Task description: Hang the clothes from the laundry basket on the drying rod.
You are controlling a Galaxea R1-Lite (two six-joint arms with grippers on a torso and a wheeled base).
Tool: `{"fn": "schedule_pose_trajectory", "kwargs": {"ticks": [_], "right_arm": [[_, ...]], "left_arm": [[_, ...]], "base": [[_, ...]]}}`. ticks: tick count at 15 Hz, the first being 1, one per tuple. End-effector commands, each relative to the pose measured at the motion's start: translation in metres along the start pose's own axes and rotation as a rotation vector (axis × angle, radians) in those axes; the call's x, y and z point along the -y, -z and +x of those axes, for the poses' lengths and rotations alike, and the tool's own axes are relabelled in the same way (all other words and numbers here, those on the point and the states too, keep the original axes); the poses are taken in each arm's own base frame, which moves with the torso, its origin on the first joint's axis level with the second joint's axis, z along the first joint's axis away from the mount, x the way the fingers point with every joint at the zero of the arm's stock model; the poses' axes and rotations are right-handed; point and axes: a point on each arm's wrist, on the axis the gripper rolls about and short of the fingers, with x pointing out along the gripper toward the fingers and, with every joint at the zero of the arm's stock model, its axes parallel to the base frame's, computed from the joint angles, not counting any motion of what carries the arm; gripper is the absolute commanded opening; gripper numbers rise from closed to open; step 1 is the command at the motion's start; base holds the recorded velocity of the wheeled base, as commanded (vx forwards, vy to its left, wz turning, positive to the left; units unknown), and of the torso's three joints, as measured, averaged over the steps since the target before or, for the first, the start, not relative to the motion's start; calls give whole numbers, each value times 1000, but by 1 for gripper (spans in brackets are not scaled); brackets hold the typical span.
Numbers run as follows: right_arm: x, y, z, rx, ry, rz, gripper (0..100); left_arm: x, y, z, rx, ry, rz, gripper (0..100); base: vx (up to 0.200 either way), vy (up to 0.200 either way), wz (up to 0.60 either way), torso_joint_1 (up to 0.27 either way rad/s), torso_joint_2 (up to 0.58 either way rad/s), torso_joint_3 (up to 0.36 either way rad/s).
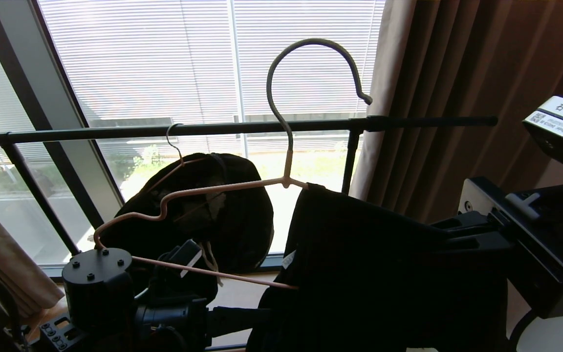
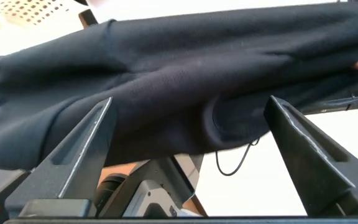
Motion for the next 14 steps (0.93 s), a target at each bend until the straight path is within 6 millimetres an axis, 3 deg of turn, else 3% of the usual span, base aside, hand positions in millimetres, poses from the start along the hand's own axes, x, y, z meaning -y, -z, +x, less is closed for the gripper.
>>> {"fn": "schedule_pose_trajectory", "kwargs": {"ticks": [1, 6, 7, 11, 14], "right_arm": [[1, 2, 4, -7, -12, 8, 0], [-2, 0, 5, -5, -26, 1, 0], [-2, 0, 5, -5, -26, -1, 0], [-2, 2, 4, -6, -22, 3, 0], [-1, 9, -8, -6, 29, 26, 0]], "left_arm": [[2, 1, 6, -18, 15, 8, 100], [5, 5, 22, -62, 37, 25, 100], [5, 6, 22, -60, 32, 25, 0], [5, 4, 20, -38, 21, 29, 0], [3, -3, 4, 41, -4, 35, 0]], "base": [[0, 0, 0, 0, 0, 0], [0, 0, 0, 0, 0, 0], [0, 0, 0, 0, 0, 0], [0, 0, 0, 0, 0, 0], [0, 0, 0, 0, 0, 0]]}}
